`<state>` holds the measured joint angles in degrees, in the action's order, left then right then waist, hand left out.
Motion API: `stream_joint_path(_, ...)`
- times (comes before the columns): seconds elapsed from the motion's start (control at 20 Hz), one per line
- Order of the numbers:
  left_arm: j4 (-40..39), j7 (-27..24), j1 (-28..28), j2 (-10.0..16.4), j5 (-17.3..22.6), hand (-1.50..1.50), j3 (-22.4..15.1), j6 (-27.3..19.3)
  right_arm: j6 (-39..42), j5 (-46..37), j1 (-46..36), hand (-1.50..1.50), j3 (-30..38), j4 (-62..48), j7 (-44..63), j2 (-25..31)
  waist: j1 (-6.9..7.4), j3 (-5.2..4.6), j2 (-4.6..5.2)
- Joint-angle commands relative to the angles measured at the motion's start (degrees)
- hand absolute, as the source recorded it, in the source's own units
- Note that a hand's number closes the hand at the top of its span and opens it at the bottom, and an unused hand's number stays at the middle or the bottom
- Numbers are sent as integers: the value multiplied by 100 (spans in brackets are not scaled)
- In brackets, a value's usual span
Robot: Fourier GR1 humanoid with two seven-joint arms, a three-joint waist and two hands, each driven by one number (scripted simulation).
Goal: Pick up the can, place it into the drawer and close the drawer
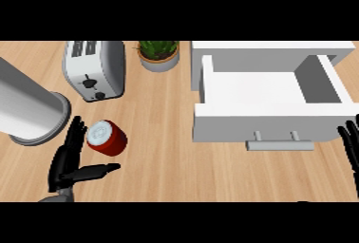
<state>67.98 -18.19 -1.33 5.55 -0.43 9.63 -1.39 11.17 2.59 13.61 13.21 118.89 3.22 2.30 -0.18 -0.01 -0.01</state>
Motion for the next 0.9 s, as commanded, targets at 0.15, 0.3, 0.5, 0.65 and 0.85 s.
stream_joint_path(0.15,-373,-87,-164,248,217,-150,191,207,-88,-84,-41,-150,-167,284,165,-81,6,1,-2)
stream_joint_path(0.3,-1195,-417,-652,183,158,-150,189,138,-80,-85,-35,-150,-150,204,110,-112,-6,0,1)
stream_joint_path(0.5,-756,-347,-411,-11,115,-150,33,-172,-181,-321,241,-150,-415,83,-205,-223,5,2,-3)
stream_joint_path(0.65,-1327,-630,-593,5,69,-150,65,-180,-200,-142,195,-150,-367,556,380,-218,-3,1,-2)
stream_joint_path(0.85,-1827,-752,-1071,133,156,-150,185,-151,-93,-81,326,-150,-318,425,181,-223,-13,0,0)
